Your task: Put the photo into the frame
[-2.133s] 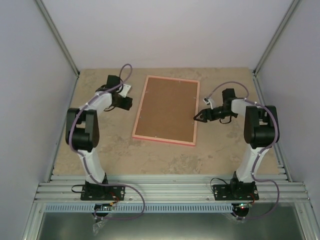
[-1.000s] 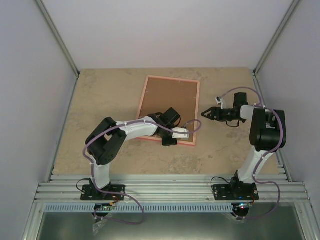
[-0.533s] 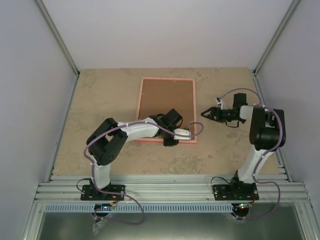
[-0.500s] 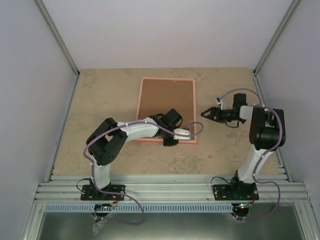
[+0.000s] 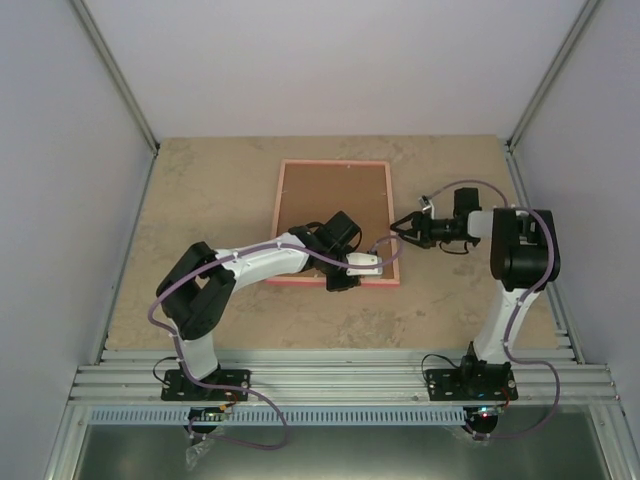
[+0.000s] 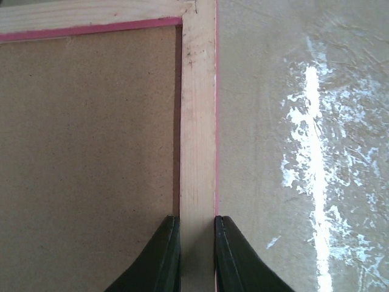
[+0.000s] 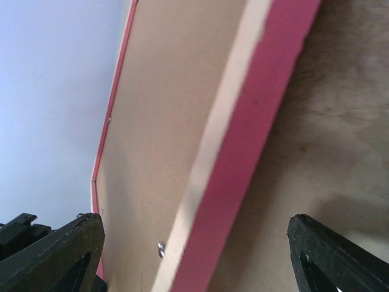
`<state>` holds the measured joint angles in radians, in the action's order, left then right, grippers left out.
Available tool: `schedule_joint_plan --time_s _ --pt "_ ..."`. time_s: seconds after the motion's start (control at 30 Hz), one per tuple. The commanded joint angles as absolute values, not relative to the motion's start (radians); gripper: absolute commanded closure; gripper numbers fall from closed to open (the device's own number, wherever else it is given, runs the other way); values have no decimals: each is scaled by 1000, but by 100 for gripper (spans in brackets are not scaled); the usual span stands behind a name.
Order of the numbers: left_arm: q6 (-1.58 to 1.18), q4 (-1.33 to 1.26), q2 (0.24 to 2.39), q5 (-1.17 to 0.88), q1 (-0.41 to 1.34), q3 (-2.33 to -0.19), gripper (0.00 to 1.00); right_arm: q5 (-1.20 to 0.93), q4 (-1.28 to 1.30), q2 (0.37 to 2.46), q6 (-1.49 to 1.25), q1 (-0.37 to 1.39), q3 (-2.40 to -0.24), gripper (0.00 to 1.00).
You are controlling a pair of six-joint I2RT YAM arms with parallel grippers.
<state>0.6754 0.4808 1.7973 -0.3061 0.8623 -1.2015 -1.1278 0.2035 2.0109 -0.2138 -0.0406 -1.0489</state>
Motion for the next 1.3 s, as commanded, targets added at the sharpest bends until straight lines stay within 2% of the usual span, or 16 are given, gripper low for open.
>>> schedule_joint_plan --time_s 0.0,0.43,0.57,0.97,1.0,1.13,1.17,1.27 --pt "672 455 1734 -381 880 -1218 100 -1193 143 2057 -299 -23 -1090 17" --pt "651 482 1735 -474 913 -1237 100 -1269 4 2163 -532 66 -1080 27" --pt "662 485 1736 -468 931 -1224 100 -1284 -80 2185 -622 66 -1075 36" --pt "669 480 1713 -389 940 -1184 100 -1307 -130 2127 -683 57 -1037 73" --pt "664 480 1707 -375 940 -1183 98 -1305 -128 2115 -683 54 -1038 75" --pt "631 506 1674 -310 940 -1193 71 -1296 -105 2057 -679 40 -1045 89" --pt "626 515 1667 -285 940 -1197 69 -1295 -98 2043 -677 34 -1046 92" --pt "615 549 1628 -227 933 -1209 53 -1293 -69 1995 -665 24 -1047 99"
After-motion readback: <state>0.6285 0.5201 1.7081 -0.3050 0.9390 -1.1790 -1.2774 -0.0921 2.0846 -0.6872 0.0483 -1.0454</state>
